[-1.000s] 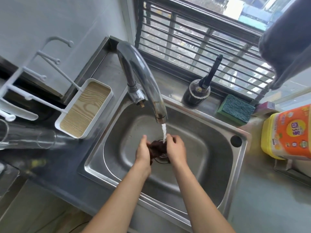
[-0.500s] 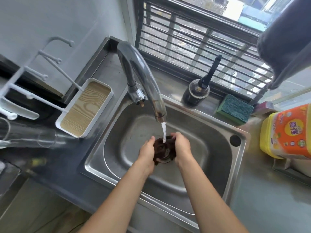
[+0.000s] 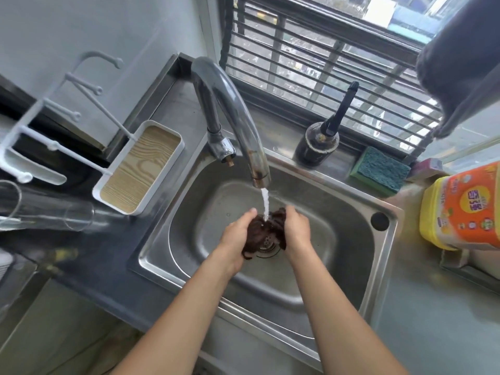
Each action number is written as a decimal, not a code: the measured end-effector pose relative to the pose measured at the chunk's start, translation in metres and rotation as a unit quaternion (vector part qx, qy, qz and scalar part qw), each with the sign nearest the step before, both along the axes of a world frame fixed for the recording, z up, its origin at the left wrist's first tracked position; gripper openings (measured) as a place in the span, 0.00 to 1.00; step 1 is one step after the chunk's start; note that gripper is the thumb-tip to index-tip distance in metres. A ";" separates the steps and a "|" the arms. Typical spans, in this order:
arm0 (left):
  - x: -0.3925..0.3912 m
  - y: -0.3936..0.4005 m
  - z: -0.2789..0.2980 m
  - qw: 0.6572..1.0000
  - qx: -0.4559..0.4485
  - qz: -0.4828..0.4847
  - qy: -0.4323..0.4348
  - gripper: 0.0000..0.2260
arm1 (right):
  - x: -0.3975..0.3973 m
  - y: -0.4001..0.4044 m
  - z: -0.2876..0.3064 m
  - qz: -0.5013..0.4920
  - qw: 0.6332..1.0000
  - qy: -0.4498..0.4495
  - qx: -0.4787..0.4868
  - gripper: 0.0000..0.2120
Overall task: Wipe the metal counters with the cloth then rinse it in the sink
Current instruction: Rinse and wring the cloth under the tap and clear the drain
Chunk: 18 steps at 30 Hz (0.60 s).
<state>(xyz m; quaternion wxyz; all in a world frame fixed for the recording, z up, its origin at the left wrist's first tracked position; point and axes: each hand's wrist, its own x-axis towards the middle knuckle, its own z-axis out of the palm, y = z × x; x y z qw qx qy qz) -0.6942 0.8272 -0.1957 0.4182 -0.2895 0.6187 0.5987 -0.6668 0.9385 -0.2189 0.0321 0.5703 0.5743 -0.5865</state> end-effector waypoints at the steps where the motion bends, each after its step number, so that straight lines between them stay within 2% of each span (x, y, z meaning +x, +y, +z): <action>1: -0.002 0.000 -0.003 1.000 -0.004 0.019 0.013 0.11 | 0.002 -0.003 -0.001 -0.023 0.999 0.029 -0.032 0.16; 3: 0.000 0.008 -0.003 0.999 0.003 0.050 0.007 0.17 | 0.006 -0.023 0.007 0.022 0.995 0.066 -0.070 0.14; 4: 0.002 0.013 0.003 0.998 -0.001 0.064 -0.009 0.21 | 0.007 -0.036 0.012 0.065 0.994 0.069 -0.059 0.13; 5: 0.006 0.019 0.003 0.998 0.000 0.061 -0.017 0.24 | 0.009 -0.046 0.009 0.095 0.994 0.055 -0.009 0.13; 7: 0.015 0.023 0.006 0.997 0.042 0.049 -0.028 0.26 | 0.012 -0.050 -0.002 0.072 0.995 0.018 0.070 0.17; 10: 0.022 0.015 0.011 0.999 0.030 0.004 -0.015 0.18 | 0.007 -0.026 -0.015 0.023 1.000 -0.014 -0.011 0.21; 12: 0.021 0.007 0.010 0.999 0.026 -0.017 -0.015 0.12 | 0.005 -0.006 -0.023 0.017 0.998 -0.026 -0.057 0.16; 14: 0.018 -0.004 0.000 0.999 0.017 -0.031 0.028 0.08 | 0.007 0.009 -0.014 0.007 0.995 -0.023 -0.099 0.13; 16: 0.015 -0.014 -0.009 0.996 -0.012 -0.068 0.049 0.07 | 0.014 0.019 -0.007 0.042 0.994 -0.010 -0.098 0.12; 18: 0.012 -0.019 -0.011 0.998 0.012 -0.065 -0.013 0.09 | 0.020 0.012 0.004 0.088 0.991 0.041 -0.089 0.16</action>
